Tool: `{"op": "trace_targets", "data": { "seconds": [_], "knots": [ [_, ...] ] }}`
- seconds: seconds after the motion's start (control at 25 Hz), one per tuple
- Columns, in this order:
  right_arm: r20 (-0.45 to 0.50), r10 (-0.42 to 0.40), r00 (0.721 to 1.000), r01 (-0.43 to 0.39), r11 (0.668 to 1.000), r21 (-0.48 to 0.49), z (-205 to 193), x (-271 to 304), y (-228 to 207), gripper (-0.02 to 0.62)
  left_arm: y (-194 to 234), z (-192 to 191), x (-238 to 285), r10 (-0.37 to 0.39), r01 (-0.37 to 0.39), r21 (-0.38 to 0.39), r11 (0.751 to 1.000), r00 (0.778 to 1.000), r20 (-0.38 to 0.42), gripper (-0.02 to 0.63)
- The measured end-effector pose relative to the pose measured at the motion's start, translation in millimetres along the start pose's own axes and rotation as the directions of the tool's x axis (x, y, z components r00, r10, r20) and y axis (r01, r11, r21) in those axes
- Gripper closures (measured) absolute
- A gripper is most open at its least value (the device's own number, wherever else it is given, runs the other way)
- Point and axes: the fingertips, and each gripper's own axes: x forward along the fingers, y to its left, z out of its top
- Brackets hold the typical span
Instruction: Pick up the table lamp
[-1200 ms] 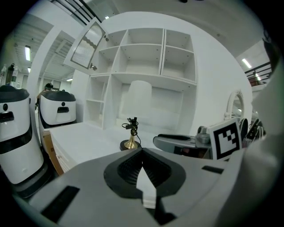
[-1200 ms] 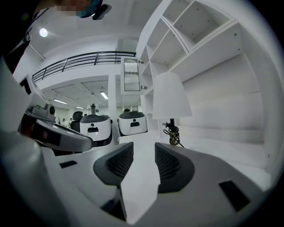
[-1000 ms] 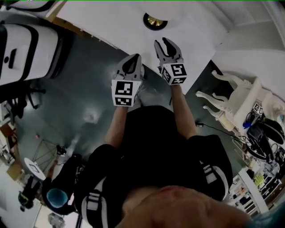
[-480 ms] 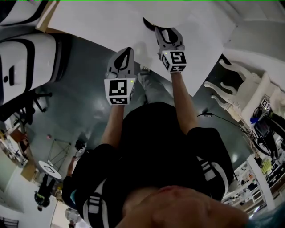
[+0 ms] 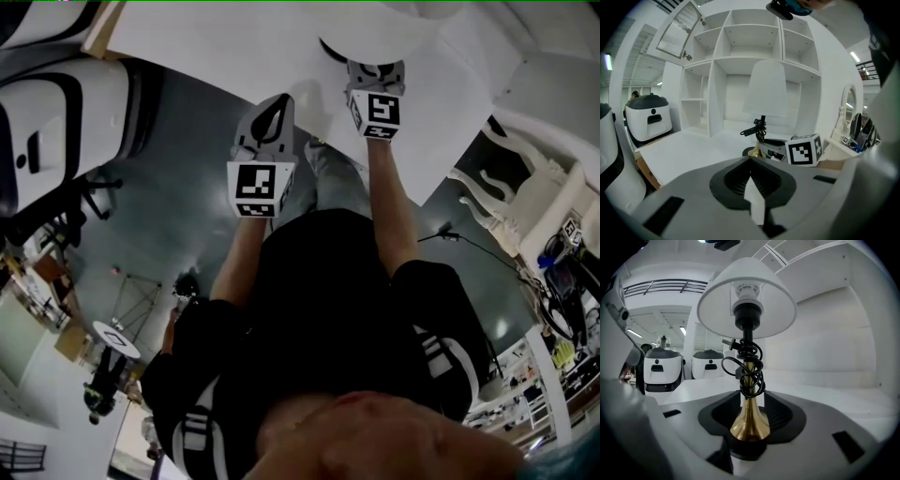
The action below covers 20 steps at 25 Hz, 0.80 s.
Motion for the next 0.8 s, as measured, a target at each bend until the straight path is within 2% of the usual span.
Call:
{"op": "trace_targets", "data": {
  "seconds": [0.24,0.44,0.52,0.6,0.8],
  "knots": [
    [-0.02,-0.053,0.998,0.053,0.998,0.025,-4.2,23.6,5.0,0.411,7.5,-1.7,-5.2,-0.004,0.005,0.028,1.0,0.999,-0.036,0.597],
    [-0.137,-0.053,0.989,0.045,0.997,-0.058,-14.7,37.7,7.9,0.405,10.6,11.0,-11.4,-0.016,0.016,0.015,1.0,1.0,0.005,0.597],
    [-0.163,-0.041,0.986,0.035,0.999,-0.04,-15.2,39.1,6.8,0.407,11.3,10.7,-10.5,-0.018,0.018,0.022,1.0,1.0,0.001,0.597],
    [-0.165,-0.024,0.986,0.02,1.0,-0.024,-13.2,40.6,6.6,0.456,11.2,8.5,-9.4,-0.02,0.02,0.031,0.999,1.0,-0.007,0.597],
    [-0.182,0.027,0.983,-0.016,0.998,0.06,-17.3,41.5,6.2,0.468,11.6,7.3,-9.3,-0.019,0.021,0.049,0.999,0.999,-0.037,0.597]
  ]
}}
